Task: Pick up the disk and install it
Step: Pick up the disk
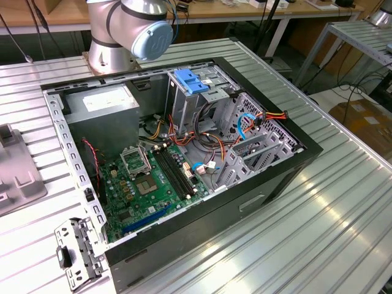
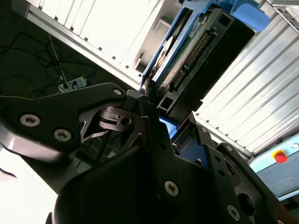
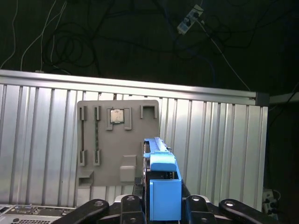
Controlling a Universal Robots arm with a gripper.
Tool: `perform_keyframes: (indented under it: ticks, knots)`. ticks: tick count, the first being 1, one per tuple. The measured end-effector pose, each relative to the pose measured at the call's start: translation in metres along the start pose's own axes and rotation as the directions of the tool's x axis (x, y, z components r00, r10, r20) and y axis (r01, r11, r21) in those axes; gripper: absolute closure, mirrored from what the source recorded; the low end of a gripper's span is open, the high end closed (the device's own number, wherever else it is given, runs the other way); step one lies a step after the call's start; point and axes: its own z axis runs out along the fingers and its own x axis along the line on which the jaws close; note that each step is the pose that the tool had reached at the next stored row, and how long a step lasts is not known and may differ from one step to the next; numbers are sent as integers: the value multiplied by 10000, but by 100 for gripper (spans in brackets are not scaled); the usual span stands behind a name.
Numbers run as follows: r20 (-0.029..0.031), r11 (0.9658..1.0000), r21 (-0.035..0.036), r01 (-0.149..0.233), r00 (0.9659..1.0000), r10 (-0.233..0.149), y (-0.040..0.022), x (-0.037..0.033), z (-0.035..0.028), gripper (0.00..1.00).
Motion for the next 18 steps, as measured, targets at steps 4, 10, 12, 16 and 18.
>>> perform_keyframes:
  ticks: [4,10,12,16,18]
  knots:
    - [0,10000,0,0,10000,0,-44,3,-2,63]
    - [0,10000,0,0,10000,0,-113,9,-4,63]
    - [0,10000,0,0,10000,0,-135,10,-5,63]
    - [0,10000,0,0,10000,0,-179,13,-6,63]
    - [0,10000,0,0,10000,0,-199,15,-7,63]
